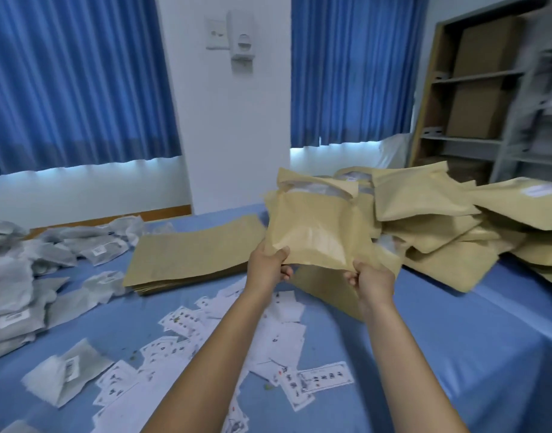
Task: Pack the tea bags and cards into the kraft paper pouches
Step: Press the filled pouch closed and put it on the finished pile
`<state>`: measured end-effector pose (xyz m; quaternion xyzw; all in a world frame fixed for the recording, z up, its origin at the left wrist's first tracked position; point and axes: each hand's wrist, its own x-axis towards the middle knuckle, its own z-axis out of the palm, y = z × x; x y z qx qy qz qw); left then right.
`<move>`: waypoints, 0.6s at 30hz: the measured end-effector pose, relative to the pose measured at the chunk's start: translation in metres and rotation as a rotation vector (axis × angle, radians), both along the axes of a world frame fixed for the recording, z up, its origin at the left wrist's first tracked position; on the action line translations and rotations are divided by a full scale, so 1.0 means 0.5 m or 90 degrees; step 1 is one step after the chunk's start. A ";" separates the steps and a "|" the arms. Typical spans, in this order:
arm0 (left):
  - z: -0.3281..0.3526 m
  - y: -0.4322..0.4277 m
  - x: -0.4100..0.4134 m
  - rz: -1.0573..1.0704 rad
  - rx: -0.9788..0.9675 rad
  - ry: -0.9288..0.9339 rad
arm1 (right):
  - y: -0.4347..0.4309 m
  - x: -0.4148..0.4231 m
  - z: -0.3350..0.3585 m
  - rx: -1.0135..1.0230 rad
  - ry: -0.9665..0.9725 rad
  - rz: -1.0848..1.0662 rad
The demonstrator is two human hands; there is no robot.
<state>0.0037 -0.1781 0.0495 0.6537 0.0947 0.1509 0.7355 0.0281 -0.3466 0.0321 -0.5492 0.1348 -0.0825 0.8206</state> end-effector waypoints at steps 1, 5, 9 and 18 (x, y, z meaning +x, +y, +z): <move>-0.003 -0.029 0.014 -0.009 -0.011 -0.001 | -0.029 0.003 -0.002 0.013 0.008 -0.015; -0.006 -0.133 0.058 -0.041 -0.060 -0.007 | -0.125 0.023 -0.005 0.071 0.023 -0.078; 0.031 -0.222 0.096 -0.091 -0.070 -0.012 | -0.196 0.051 0.019 0.152 0.002 -0.133; 0.191 -0.452 0.167 -0.387 -0.140 -0.052 | -0.350 0.138 0.195 0.536 -0.295 -0.145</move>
